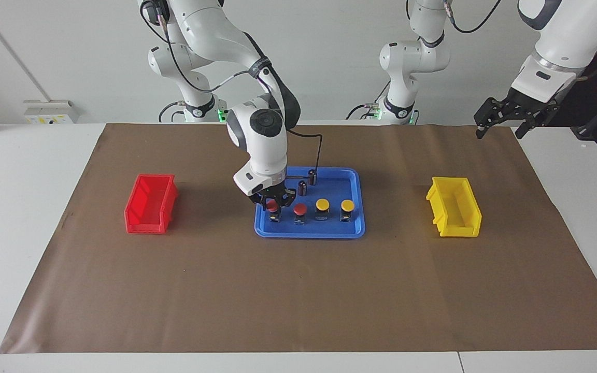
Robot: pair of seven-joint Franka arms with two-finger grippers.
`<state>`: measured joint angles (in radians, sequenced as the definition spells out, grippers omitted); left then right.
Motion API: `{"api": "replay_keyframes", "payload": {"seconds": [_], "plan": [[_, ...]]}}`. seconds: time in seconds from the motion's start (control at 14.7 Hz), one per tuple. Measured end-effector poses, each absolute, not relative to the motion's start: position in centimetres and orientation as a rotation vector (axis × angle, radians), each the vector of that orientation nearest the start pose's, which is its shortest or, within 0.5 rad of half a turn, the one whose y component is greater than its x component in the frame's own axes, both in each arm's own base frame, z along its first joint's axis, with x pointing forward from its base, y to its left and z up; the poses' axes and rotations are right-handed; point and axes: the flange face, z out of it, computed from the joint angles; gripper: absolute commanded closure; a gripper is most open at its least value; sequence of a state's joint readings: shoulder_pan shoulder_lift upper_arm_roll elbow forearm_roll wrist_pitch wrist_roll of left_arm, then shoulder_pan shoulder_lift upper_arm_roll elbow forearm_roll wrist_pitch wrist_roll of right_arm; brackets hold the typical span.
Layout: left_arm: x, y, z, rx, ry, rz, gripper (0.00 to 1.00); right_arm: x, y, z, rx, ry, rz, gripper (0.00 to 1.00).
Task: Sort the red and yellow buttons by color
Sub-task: 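Reach the right gripper into the tray and grasp a red button, then carry the red button to the red bin while the left gripper reaches a yellow button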
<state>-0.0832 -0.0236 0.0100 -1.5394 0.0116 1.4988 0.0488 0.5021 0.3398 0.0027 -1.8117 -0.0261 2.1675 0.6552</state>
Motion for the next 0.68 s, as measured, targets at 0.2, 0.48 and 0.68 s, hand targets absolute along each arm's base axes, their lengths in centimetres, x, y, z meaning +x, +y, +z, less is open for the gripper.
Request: {"api": "replay_keyframes", "payload": {"seconds": [0.2, 0.48, 0.68], "plan": [[54.1, -4.1, 64.6, -3.125, 0.180, -0.008, 0.00, 56.1, 30.9, 35.8, -3.137, 0.190, -0.055, 0.89], [54.4, -11.3, 60.8, -3.142, 0.070, -0.139, 0.01, 57.3, 29.1, 38.5, -3.173, 0.115, 0.007, 0.89], [52.8, -21.3, 54.7, -3.168, 0.034, -0.176, 0.06, 59.3, 21.5, 44.9, -3.187, 0.032, 0.060, 0.89]]}}
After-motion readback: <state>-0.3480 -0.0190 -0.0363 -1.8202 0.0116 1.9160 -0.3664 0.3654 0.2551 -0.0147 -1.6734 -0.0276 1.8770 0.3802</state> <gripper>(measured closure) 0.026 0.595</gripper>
